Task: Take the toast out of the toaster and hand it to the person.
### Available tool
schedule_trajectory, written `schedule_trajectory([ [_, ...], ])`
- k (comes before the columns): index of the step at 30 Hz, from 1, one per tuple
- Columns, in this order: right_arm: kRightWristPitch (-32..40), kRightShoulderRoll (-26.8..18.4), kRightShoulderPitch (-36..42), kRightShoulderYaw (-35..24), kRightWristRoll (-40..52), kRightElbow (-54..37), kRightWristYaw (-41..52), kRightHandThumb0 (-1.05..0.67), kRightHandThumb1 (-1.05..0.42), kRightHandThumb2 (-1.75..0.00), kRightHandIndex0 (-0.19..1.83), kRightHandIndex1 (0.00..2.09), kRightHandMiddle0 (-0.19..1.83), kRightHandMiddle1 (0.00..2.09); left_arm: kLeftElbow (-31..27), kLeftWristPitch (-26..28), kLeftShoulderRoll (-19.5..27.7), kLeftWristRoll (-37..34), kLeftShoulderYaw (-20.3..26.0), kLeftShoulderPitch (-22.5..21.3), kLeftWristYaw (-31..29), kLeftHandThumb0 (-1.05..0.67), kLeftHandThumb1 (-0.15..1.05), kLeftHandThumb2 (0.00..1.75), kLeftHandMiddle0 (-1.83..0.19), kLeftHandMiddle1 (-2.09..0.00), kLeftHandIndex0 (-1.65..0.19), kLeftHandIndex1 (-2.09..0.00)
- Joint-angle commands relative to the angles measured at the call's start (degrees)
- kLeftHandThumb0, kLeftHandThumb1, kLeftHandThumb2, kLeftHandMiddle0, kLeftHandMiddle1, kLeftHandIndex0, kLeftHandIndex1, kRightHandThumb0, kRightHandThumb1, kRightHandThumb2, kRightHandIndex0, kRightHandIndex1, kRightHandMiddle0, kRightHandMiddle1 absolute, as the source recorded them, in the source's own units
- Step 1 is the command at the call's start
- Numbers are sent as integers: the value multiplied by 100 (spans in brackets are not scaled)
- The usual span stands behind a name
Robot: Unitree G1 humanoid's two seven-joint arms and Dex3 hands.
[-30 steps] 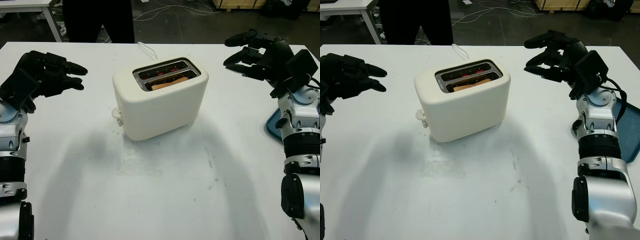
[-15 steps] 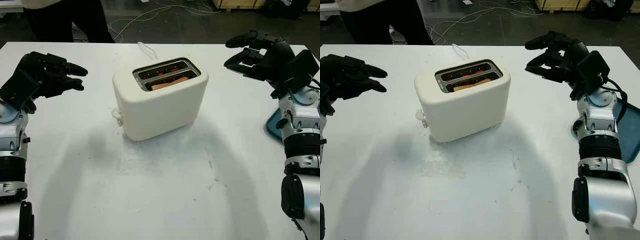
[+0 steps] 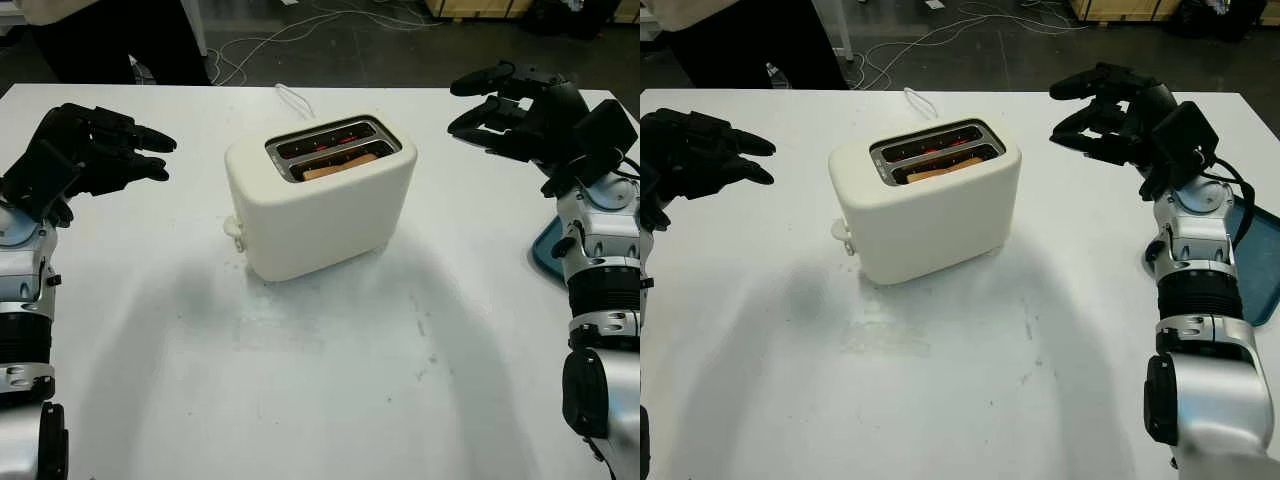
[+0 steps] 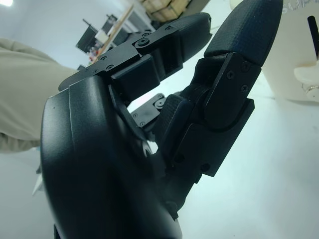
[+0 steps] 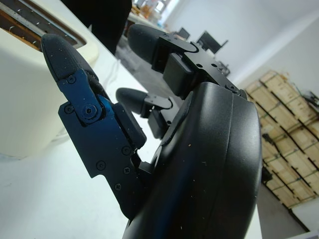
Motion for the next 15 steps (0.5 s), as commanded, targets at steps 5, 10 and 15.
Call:
schedule_trajectory([
  [5,-43,-26,83,-28,22,-24,-9,-72,-65,0,66,103,71,65,32,-1,-29,-78,29,-72,-59,-105,78,0,-130,-38,-137,-1],
  [10,34,-54,102,-11,6,-87,-1,-73,-66,-1,67,102,71,64,34,-26,-19,-38,7,-82,-43,-105,77,0,-131,-38,-137,-1],
  [15,23,-60,83,-11,13,-62,26,-74,-65,0,67,102,71,63,72,-77,-18,-27,10,-96,-39,-105,78,1,-131,-37,-137,-1],
])
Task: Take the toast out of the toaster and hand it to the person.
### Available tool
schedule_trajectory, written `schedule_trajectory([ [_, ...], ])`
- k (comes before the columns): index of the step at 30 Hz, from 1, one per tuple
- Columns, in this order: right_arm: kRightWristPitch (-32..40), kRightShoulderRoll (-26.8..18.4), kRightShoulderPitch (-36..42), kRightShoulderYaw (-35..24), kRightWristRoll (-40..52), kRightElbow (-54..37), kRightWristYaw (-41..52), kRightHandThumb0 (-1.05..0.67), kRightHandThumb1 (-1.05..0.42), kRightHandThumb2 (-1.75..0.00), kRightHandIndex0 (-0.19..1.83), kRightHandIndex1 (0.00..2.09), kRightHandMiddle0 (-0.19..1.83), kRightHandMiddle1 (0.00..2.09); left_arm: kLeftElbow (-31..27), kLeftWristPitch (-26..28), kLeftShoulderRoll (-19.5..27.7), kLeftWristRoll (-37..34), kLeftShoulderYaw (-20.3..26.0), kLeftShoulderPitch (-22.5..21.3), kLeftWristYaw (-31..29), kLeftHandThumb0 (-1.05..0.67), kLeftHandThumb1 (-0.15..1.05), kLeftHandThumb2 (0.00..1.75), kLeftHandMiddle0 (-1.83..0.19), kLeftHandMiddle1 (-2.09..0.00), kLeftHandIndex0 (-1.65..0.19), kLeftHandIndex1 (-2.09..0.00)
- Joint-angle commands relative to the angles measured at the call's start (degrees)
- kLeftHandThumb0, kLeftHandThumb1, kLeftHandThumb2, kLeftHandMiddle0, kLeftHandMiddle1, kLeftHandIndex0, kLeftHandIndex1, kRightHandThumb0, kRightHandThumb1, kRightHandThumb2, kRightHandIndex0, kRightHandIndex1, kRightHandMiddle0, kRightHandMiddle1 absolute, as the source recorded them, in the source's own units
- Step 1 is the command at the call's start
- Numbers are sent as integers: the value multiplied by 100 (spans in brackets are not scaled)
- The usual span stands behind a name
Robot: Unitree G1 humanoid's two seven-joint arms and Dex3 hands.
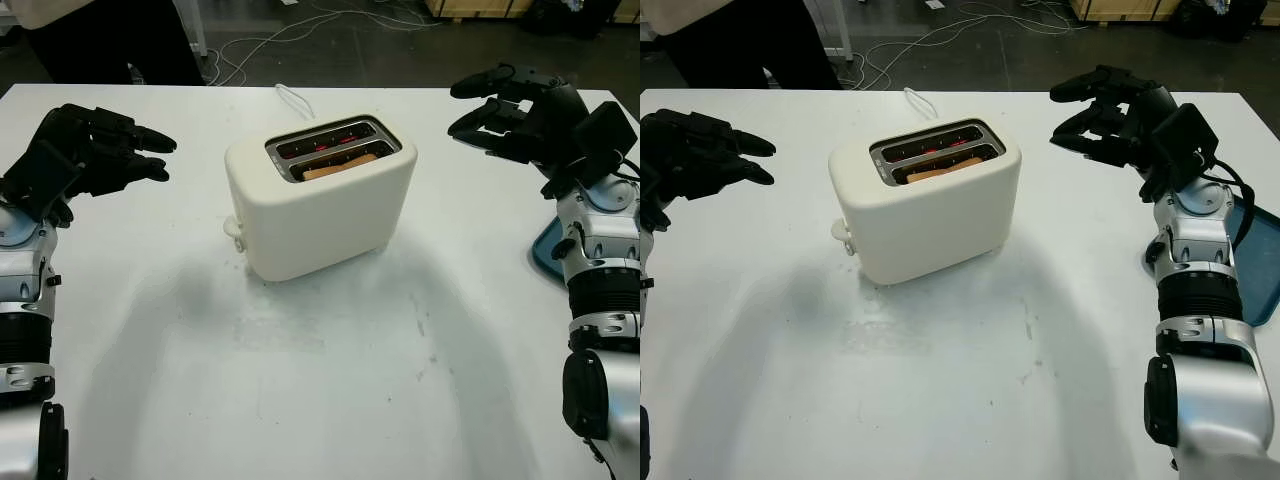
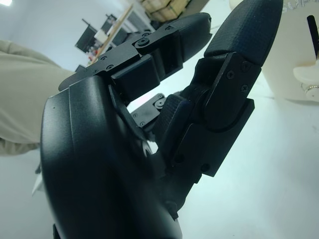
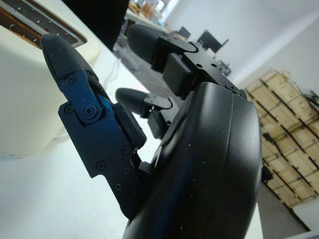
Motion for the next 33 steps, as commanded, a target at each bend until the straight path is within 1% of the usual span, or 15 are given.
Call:
schedule_trajectory([
  [1,31,-57,58,-6,1,-78,-2,-73,-65,0,67,102,71,63,42,-63,-22,-25,15,-86,-19,-105,78,1,-131,-37,-137,-1],
  [11,24,-36,49,-1,-7,-83,-28,-69,-64,0,65,104,70,63,6,-9,-13,-18,6,-93,-13,-105,77,0,-132,-36,-137,-1],
  [14,11,-38,40,4,-15,-70,-27,-68,-65,0,66,104,70,63,35,-77,-7,-27,3,-117,-49,-105,77,0,-132,-35,-136,0],
  [18,85,-33,52,14,-36,-145,-86,-71,-65,0,67,103,72,64,28,-35,-18,-44,-1,-145,-59,-105,77,0,-132,-35,-137,0],
  [24,32,-40,23,7,0,-68,-10,-71,-65,-1,68,101,72,63,114,-110,-28,-40,4,-190,-102,-105,77,0,-132,-34,-137,0],
  [29,96,-33,20,13,-7,-116,-26,-70,-65,0,65,102,71,63,62,-2,-31,-35,0,-182,-84,-105,76,0,-133,-33,-137,-1],
  [33,-15,-25,3,9,-4,-19,4,-71,-65,0,65,103,71,64,47,10,-30,-32,-8,-174,-92,-105,76,0,-134,-32,-137,-1],
])
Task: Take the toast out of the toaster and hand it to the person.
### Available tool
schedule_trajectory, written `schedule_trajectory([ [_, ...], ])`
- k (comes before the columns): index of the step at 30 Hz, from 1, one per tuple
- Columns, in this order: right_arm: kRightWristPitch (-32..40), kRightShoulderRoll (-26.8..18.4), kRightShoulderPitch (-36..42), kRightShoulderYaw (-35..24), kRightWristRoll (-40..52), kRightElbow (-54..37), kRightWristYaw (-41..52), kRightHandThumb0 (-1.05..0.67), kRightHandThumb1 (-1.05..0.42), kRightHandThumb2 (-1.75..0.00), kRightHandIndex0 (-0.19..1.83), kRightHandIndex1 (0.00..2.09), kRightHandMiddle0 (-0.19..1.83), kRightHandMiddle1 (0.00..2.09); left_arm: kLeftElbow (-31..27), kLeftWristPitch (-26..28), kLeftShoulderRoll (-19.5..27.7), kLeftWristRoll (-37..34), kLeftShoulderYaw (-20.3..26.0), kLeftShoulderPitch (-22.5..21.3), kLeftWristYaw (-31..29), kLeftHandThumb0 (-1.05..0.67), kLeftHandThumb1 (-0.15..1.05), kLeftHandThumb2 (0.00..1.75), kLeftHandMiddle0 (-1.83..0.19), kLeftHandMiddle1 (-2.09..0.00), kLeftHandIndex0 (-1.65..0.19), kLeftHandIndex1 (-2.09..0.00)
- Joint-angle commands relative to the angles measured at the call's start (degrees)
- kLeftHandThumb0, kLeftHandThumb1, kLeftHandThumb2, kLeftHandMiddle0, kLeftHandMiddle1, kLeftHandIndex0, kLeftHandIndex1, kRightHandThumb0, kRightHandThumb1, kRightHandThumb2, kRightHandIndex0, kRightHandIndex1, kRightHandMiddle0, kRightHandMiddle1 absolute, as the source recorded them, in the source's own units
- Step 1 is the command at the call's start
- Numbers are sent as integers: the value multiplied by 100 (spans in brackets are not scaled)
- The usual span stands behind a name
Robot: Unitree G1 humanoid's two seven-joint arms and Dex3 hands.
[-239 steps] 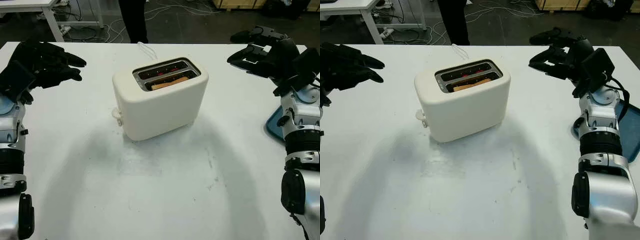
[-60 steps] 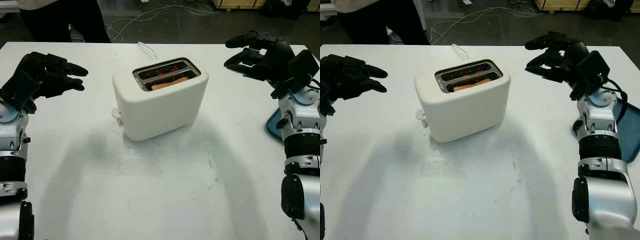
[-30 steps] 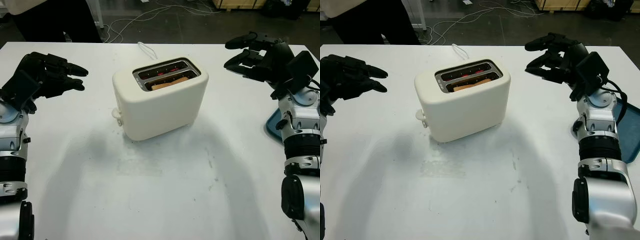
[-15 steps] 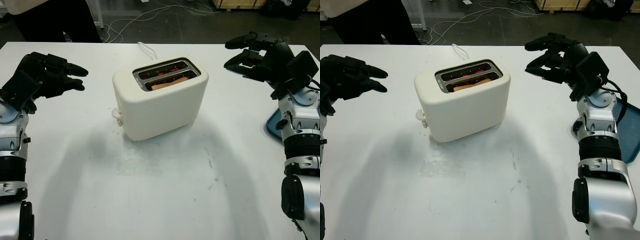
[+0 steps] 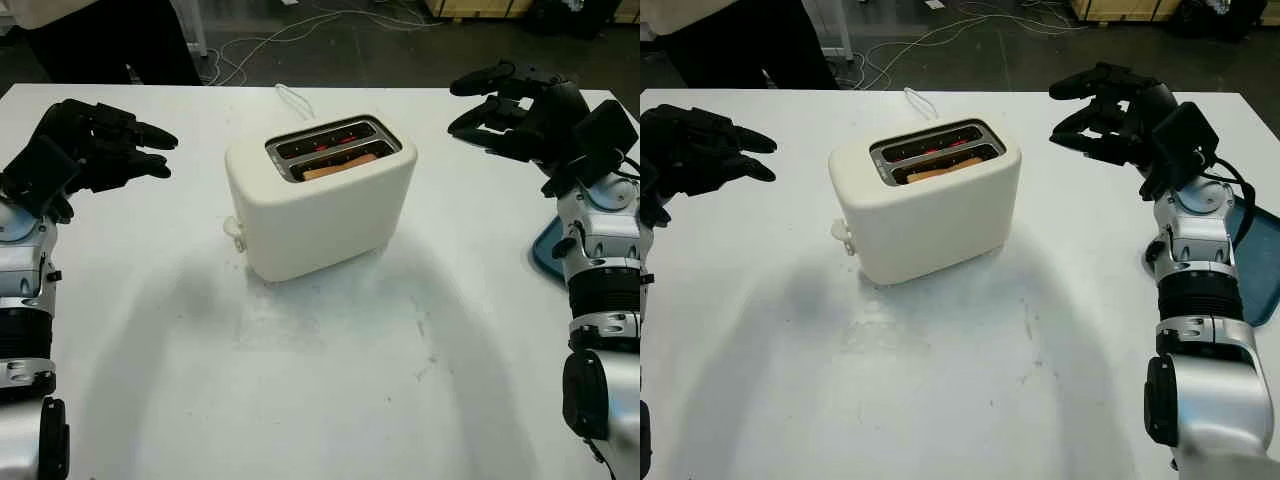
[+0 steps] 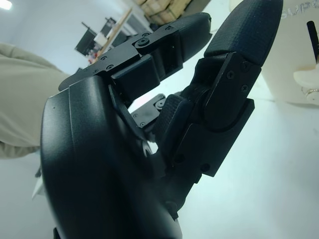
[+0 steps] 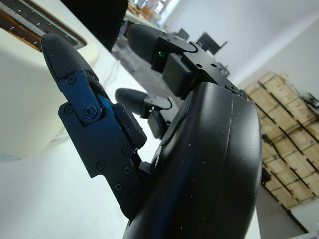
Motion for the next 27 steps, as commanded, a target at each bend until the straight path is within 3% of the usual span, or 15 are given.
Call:
schedule_trajectory([
  [1,12,-19,9,-1,6,32,-4,-71,-65,0,65,104,72,64,-17,48,-31,-38,-3,-66,-17,-105,76,0,-134,-32,-137,-1],
  [27,78,-69,130,29,-149,-110,-65,-72,-67,0,64,102,67,63,5,-68,-60,-34,30,-15,22,-105,78,0,-136,-28,-137,0],
])
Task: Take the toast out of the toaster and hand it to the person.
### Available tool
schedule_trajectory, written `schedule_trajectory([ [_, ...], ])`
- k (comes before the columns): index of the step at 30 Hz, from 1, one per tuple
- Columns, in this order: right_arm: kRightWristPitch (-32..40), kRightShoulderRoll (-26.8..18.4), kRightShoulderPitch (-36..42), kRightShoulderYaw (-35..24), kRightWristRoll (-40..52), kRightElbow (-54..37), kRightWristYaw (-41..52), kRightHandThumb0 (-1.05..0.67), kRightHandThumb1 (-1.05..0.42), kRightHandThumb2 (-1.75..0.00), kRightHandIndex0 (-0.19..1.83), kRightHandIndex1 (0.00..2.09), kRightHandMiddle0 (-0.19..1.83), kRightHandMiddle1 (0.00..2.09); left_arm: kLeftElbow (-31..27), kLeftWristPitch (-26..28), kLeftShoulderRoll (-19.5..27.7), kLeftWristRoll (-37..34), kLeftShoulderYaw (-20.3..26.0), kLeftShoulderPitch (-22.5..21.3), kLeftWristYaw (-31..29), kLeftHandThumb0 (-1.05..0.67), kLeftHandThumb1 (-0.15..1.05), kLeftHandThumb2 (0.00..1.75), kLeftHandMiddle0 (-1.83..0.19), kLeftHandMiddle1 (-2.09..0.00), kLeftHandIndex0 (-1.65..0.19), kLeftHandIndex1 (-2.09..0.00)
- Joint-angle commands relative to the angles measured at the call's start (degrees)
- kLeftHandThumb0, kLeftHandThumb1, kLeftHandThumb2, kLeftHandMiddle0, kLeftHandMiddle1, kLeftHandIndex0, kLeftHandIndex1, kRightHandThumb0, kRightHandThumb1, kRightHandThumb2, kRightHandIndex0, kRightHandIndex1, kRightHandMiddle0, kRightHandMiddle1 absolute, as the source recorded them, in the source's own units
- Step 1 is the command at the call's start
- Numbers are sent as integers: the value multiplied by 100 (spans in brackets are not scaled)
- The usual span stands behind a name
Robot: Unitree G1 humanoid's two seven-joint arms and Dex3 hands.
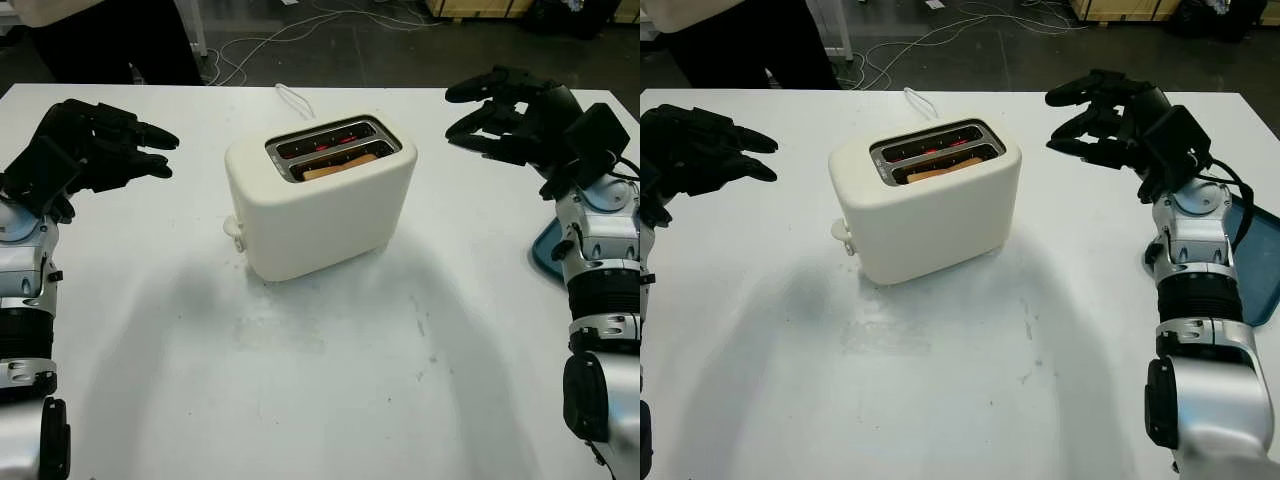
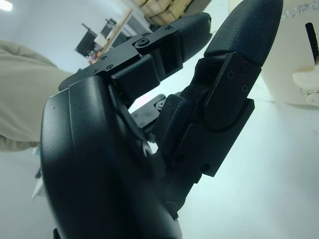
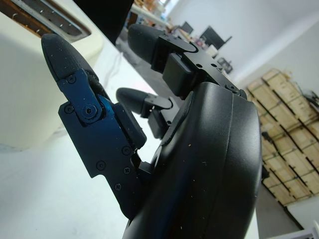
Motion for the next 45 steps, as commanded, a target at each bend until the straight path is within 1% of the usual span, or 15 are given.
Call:
schedule_trajectory([
  [1,6,-58,51,-35,32,-60,-31,-72,-67,0,64,102,67,63,7,-37,-37,-37,34,-10,22,-105,78,0,-136,-28,-137,0],
  [7,-87,-59,75,-20,-9,-82,-64,-69,-67,0,64,102,67,62,15,-71,-23,-46,43,-2,-7,-105,79,1,-136,-28,-136,0],
  [17,-168,-56,83,-28,-11,-49,-59,-68,-68,-1,65,101,68,62,-31,-6,-49,-49,49,25,36,-105,77,0,-136,-27,-136,0],
  [20,-97,-60,95,-11,-52,-115,-124,-70,-68,0,65,102,68,62,-23,-5,-57,-62,55,25,32,-105,77,0,-136,-27,-136,0],
  [24,-112,-50,88,-26,-17,-101,-102,-67,-67,0,65,103,68,63,-22,21,-63,-71,58,18,32,-105,77,0,-136,-27,-137,0],
  [35,-107,-53,101,-7,-45,-130,-163,-72,-67,0,66,103,70,63,17,-11,-42,28,43,32,80,-105,78,0,-136,-28,-137,0],
  [41,-72,-55,147,-5,-67,-137,-199,-69,-68,-1,64,100,68,61,25,-77,-34,74,37,92,111,-105,79,1,-137,-29,-138,-1],
  [45,-319,-40,128,-37,-4,152,-73,-70,-69,-1,65,102,70,61,-29,68,-83,-56,81,183,85,-105,77,0,-137,-29,-139,-1],
])
